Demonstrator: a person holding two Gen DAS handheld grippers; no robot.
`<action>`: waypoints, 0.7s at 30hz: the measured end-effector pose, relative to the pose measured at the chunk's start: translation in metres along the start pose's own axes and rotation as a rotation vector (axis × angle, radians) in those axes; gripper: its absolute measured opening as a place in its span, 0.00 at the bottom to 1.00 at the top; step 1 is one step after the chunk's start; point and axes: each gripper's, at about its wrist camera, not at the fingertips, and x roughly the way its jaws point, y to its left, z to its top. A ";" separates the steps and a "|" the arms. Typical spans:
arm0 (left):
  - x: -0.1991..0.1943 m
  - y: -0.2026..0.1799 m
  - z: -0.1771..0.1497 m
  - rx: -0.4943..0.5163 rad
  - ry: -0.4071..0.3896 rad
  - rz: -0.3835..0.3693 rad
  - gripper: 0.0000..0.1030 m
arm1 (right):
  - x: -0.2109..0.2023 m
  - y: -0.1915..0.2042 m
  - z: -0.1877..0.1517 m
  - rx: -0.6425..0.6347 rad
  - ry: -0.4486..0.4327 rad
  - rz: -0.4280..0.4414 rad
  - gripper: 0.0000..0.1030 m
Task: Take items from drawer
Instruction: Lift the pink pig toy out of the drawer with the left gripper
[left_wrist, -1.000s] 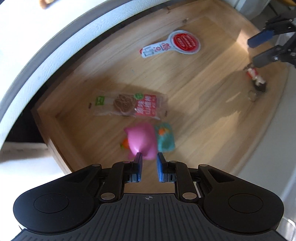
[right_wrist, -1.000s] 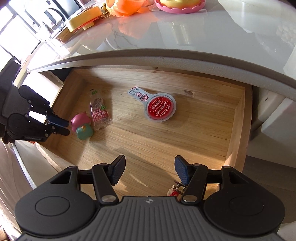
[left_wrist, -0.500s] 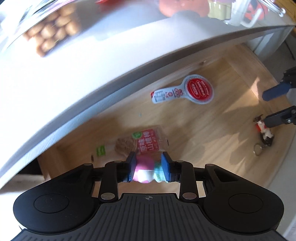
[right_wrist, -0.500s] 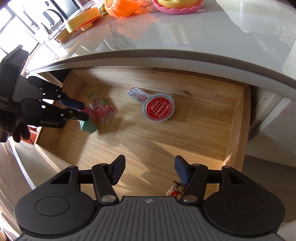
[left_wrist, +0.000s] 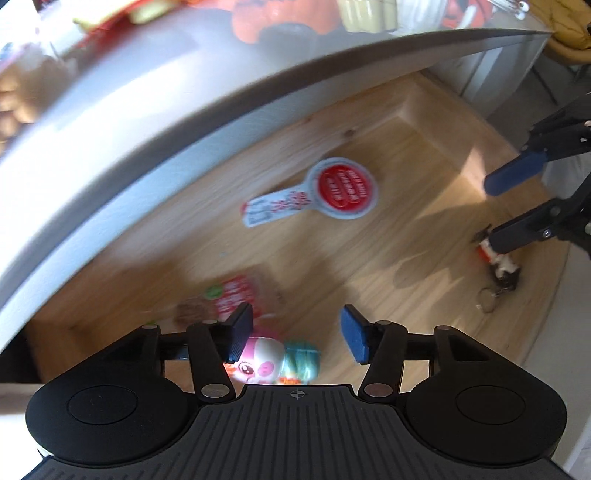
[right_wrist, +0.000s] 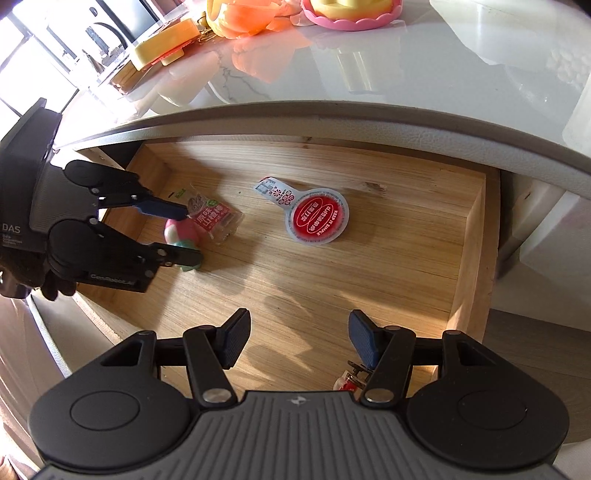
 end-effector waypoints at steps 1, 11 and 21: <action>-0.001 -0.001 0.001 0.004 -0.007 0.006 0.54 | -0.001 0.000 0.000 0.002 -0.001 0.000 0.57; -0.048 0.012 -0.008 -0.119 0.040 0.073 0.49 | -0.001 0.002 0.003 0.021 0.006 0.005 0.57; -0.002 0.045 -0.005 -0.495 0.105 0.008 0.49 | -0.005 0.002 0.000 0.034 -0.009 -0.004 0.57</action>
